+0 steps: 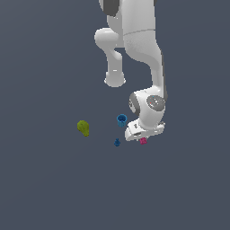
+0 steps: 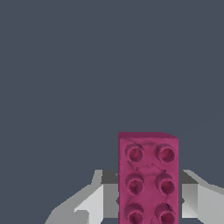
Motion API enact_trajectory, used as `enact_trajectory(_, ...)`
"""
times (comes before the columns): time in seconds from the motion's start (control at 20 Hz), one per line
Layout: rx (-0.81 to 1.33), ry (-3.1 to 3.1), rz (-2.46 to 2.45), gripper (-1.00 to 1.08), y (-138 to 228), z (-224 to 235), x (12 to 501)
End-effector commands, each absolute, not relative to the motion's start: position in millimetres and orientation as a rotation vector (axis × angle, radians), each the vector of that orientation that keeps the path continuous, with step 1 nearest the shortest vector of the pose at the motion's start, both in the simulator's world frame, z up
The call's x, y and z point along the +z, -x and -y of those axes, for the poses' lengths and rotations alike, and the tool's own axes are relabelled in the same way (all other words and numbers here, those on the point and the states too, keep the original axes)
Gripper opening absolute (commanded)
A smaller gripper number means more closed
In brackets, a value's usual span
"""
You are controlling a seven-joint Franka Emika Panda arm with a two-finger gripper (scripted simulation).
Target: Pick up a designated object from a clutter of objects.
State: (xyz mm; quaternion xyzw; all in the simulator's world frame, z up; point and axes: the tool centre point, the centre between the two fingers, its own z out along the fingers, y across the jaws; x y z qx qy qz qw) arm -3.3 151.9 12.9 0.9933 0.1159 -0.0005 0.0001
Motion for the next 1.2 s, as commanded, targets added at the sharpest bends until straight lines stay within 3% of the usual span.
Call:
enact_trajectory(0.0,0.000,-3.120,-0.364,-1.00,4,-151,16)
enact_trajectory(0.55,0.000,-3.120,-0.364,-1.00,14,-130,59)
enact_trajectory(1.15,0.000,-3.121,-0.365,-1.00,37,-84,156)
